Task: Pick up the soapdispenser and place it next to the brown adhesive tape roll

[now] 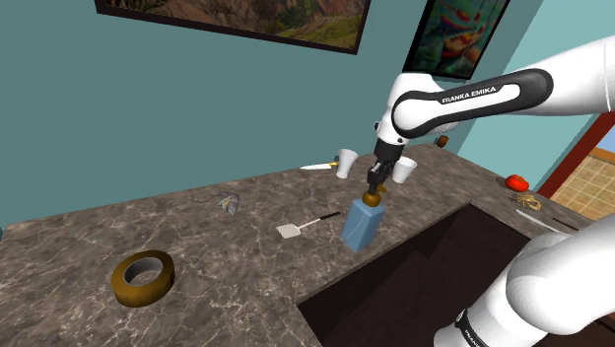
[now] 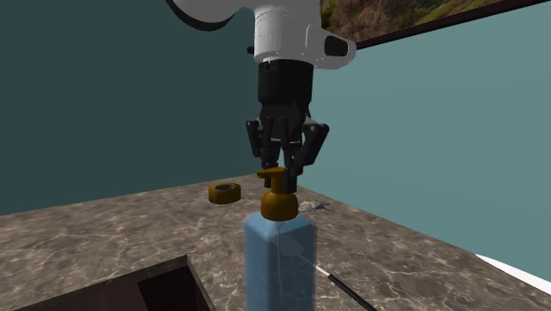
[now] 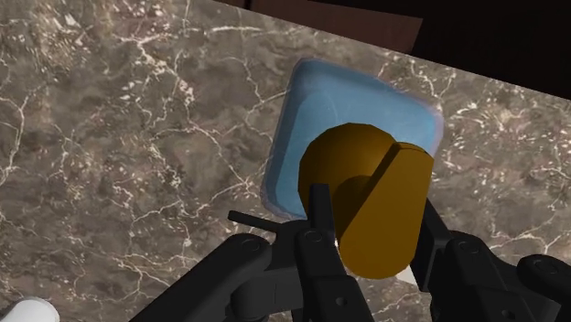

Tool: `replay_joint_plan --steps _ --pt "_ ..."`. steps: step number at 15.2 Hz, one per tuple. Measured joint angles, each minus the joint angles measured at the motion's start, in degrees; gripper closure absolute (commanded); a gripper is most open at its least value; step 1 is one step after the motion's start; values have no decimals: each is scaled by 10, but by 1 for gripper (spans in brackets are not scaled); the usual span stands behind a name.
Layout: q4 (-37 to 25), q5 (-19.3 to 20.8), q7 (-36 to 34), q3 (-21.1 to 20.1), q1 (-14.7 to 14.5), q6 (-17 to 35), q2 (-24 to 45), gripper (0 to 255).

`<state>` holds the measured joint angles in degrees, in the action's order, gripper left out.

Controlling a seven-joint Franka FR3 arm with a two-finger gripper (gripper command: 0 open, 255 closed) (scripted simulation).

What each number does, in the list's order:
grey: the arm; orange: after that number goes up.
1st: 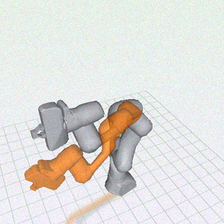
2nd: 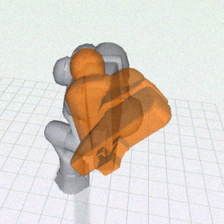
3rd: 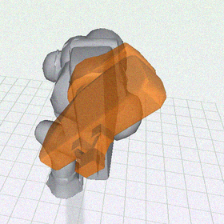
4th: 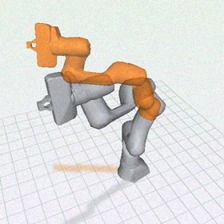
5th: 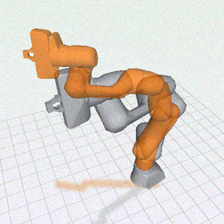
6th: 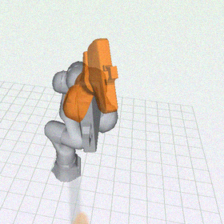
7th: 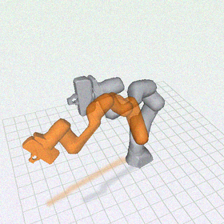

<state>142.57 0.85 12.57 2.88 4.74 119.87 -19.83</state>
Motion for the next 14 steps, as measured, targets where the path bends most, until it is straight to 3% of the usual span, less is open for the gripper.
replay_joint_plan --steps 14 --pt "-82 0 -2 -2 0 -116 -34 255"
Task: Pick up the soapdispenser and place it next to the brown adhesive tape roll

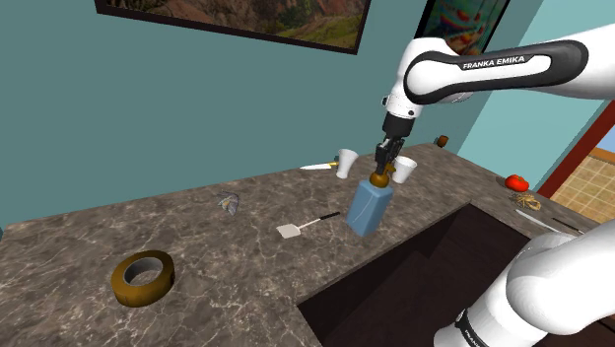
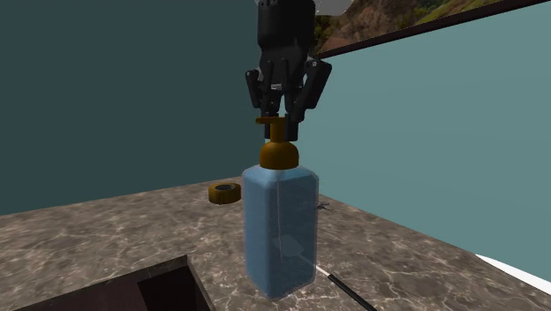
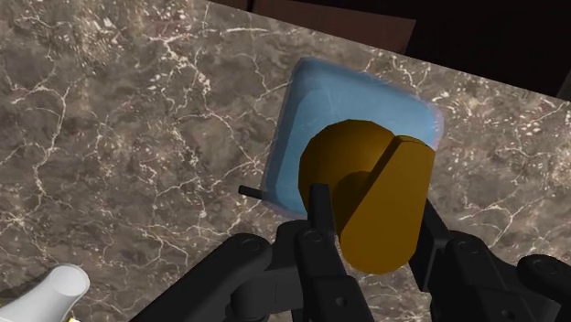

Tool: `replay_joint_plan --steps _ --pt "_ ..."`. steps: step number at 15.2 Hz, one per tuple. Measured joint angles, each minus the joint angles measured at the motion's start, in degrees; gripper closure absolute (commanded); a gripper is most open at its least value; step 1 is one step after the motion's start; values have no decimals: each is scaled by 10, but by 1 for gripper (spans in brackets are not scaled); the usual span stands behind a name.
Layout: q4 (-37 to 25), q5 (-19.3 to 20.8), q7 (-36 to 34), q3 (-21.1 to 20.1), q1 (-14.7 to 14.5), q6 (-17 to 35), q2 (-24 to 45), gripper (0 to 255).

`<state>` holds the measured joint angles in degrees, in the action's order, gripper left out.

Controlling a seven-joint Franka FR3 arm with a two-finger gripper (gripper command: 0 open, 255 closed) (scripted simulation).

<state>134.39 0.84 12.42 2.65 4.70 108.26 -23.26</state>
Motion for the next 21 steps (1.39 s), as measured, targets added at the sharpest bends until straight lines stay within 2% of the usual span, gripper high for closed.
replay_joint_plan --steps 21 --pt "-162 0 3 0 0 -163 -2 255"
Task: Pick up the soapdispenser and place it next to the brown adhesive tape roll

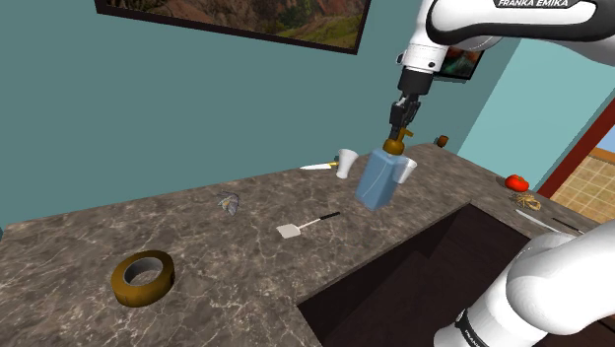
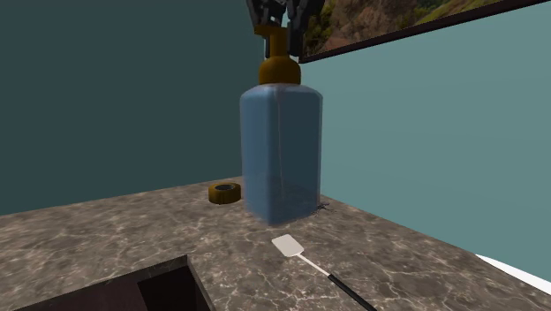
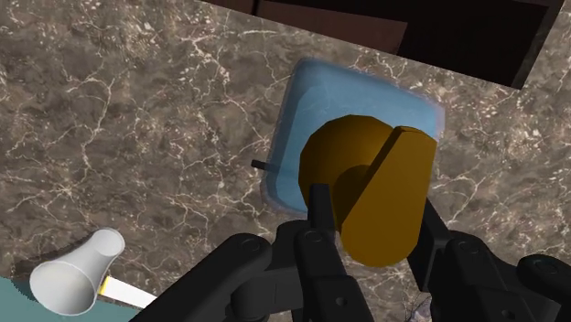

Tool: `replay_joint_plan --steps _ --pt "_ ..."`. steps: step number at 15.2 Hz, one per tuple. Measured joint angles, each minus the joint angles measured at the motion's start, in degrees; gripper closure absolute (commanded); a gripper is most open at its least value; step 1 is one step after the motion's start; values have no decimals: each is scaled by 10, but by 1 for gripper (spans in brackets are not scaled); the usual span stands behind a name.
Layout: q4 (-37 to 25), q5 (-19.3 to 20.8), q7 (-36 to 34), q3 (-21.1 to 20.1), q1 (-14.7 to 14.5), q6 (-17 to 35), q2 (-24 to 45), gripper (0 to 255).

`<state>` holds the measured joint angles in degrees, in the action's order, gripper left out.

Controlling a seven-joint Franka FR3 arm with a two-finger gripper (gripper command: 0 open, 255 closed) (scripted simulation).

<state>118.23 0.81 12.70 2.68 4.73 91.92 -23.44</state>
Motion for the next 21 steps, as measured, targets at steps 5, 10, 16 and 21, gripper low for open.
replay_joint_plan --steps 5,10,16,21 --pt "-45 -1 -2 -2 -1 -38 7 255" --pt "-95 -2 -2 -2 -1 -76 19 255" --pt "-158 -2 -1 -2 -2 -123 35 255" --pt "-215 -3 -1 -2 -2 -163 53 255"
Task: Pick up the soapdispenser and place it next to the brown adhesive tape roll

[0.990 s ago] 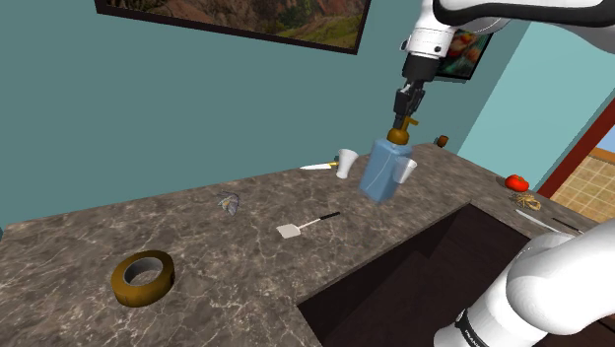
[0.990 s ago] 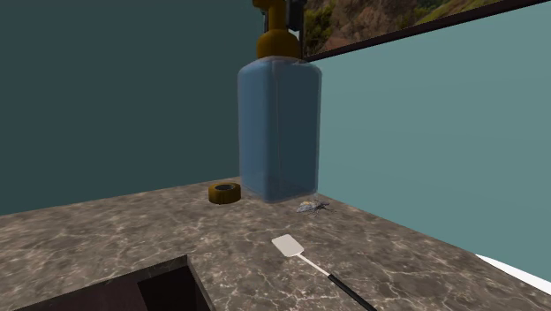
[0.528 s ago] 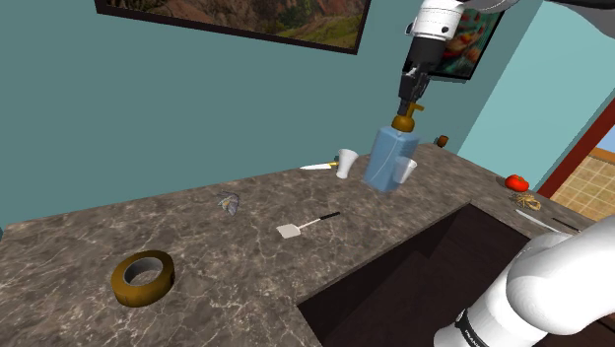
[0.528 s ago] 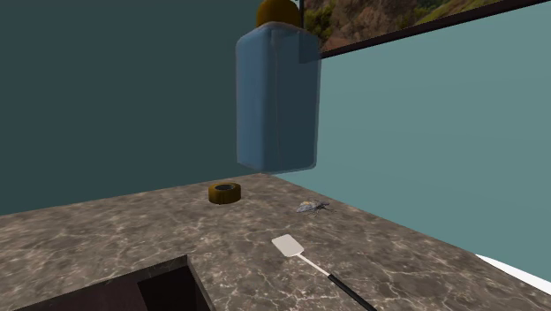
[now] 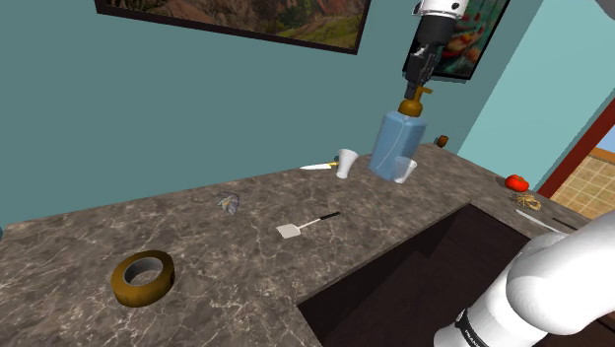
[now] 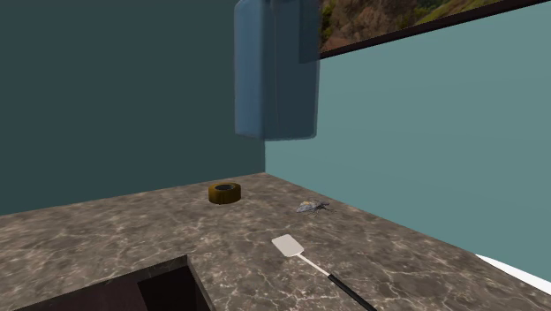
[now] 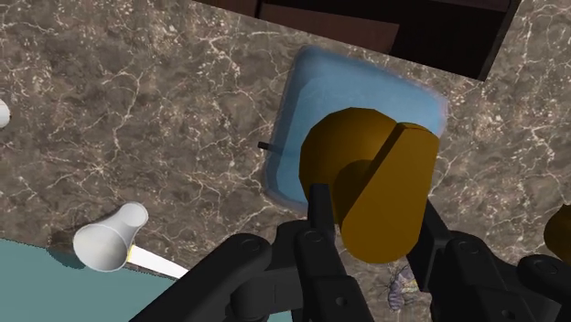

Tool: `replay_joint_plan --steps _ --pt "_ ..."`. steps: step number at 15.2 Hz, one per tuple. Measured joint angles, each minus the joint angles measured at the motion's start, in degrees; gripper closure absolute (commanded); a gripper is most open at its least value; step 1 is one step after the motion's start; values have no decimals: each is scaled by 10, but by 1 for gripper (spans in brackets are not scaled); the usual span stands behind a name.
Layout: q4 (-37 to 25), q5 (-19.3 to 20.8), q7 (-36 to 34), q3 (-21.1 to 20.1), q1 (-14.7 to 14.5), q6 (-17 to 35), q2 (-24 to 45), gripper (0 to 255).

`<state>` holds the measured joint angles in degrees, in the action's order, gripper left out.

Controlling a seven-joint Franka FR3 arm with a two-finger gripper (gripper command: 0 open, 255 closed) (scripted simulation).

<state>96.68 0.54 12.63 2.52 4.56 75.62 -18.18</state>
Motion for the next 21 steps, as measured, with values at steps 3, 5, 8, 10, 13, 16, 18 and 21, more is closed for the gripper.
replay_joint_plan --steps 3,5,8,10,13,16,18,21 --pt "12 -7 -27 -18 -9 12 0 255" --pt "14 -13 -52 -35 -18 29 15 255" --pt "20 -20 -85 -57 -29 55 34 255" --pt "19 -24 -107 -71 -37 68 49 255" --pt "23 -28 -143 -93 -51 95 71 255" --pt "10 -29 -177 -115 -64 115 103 255" --pt "2 -28 -200 -128 -74 129 124 255" --pt "-14 -24 -238 -149 -90 150 161 255"
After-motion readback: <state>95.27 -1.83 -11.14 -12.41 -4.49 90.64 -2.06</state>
